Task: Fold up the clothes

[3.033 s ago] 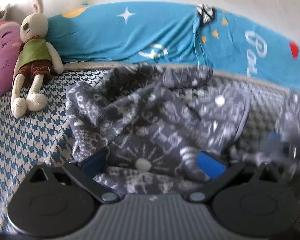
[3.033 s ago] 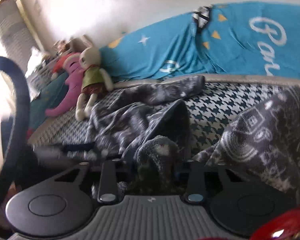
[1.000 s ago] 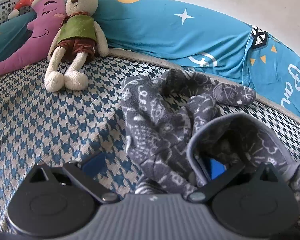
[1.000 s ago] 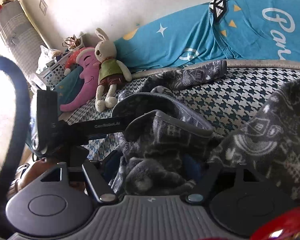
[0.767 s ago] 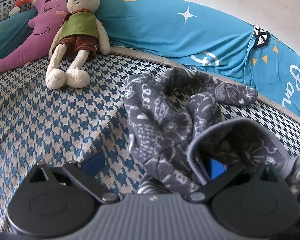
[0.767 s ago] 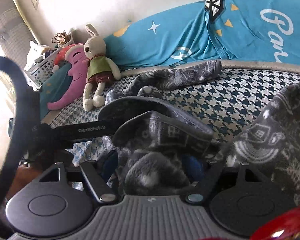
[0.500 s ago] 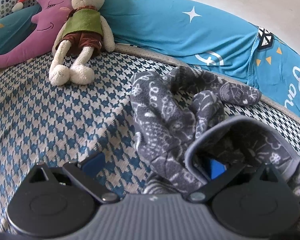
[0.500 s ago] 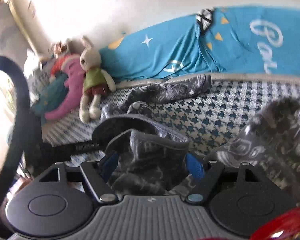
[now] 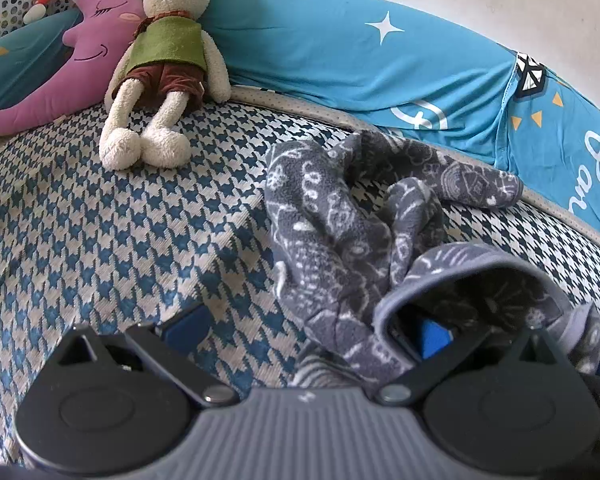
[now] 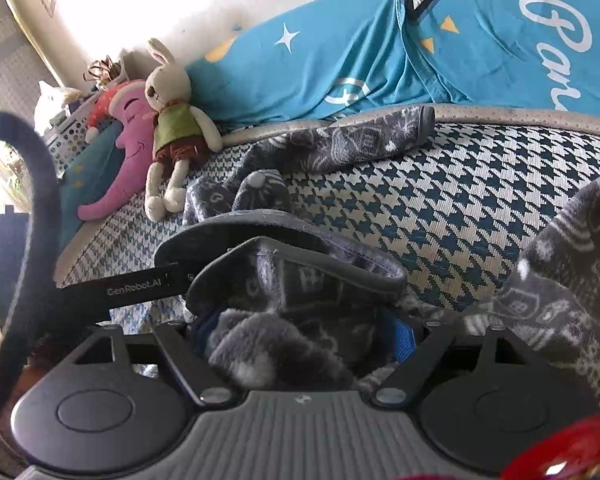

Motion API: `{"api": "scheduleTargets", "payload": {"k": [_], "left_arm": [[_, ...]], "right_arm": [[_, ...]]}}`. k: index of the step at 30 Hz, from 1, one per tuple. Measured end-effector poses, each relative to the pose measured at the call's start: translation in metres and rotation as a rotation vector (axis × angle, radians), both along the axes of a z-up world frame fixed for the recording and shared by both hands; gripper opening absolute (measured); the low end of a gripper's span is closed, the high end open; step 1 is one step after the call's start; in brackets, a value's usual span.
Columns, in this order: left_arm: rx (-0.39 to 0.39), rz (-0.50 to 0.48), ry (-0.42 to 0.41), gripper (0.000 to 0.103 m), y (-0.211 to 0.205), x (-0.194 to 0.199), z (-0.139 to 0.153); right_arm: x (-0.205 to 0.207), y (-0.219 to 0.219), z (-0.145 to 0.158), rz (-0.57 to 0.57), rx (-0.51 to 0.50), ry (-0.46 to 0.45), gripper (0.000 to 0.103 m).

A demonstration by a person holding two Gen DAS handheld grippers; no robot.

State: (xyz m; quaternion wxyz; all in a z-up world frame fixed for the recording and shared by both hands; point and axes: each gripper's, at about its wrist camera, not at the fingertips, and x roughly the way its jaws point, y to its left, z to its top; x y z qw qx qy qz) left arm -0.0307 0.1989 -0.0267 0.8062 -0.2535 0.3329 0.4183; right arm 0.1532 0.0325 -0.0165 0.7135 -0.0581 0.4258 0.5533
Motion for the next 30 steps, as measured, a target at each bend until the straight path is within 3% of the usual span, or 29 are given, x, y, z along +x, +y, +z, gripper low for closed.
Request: {"api": "scheduleTargets", "payload": {"k": [2, 5, 7, 10, 15, 19, 22, 30], "left_arm": [[0.002, 0.001, 0.002, 0.103, -0.001, 0.000, 0.000], [0.001, 0.003, 0.001, 0.103, -0.002, 0.001, 0.000], [-0.007, -0.003, -0.009, 0.103, -0.003, 0.002, 0.002], [-0.011, -0.026, -0.032, 0.103, -0.006, 0.004, 0.006], [-0.008, -0.080, -0.101, 0.103, -0.014, 0.009, 0.023], [0.040, -0.124, -0.138, 0.103, -0.030, 0.017, 0.037], [0.050, -0.159, -0.138, 0.103, -0.040, 0.026, 0.041], [-0.017, -0.182, -0.104, 0.103, -0.048, 0.055, 0.026]], "right_arm": [[-0.001, 0.000, 0.001, -0.008, 0.019, -0.016, 0.079], [-0.006, 0.000, 0.005, 0.015, 0.048, -0.065, 0.058], [-0.009, 0.000, 0.010, 0.032, 0.073, -0.096, 0.034], [-0.009, -0.002, 0.023, 0.024, 0.117, -0.148, 0.018], [-0.006, -0.006, 0.043, -0.015, 0.180, -0.247, 0.012], [0.005, -0.006, 0.052, -0.078, 0.202, -0.319, 0.011], [0.021, -0.009, 0.060, -0.150, 0.247, -0.308, 0.011], [0.052, -0.022, 0.089, -0.261, 0.374, -0.311, 0.011]]}}
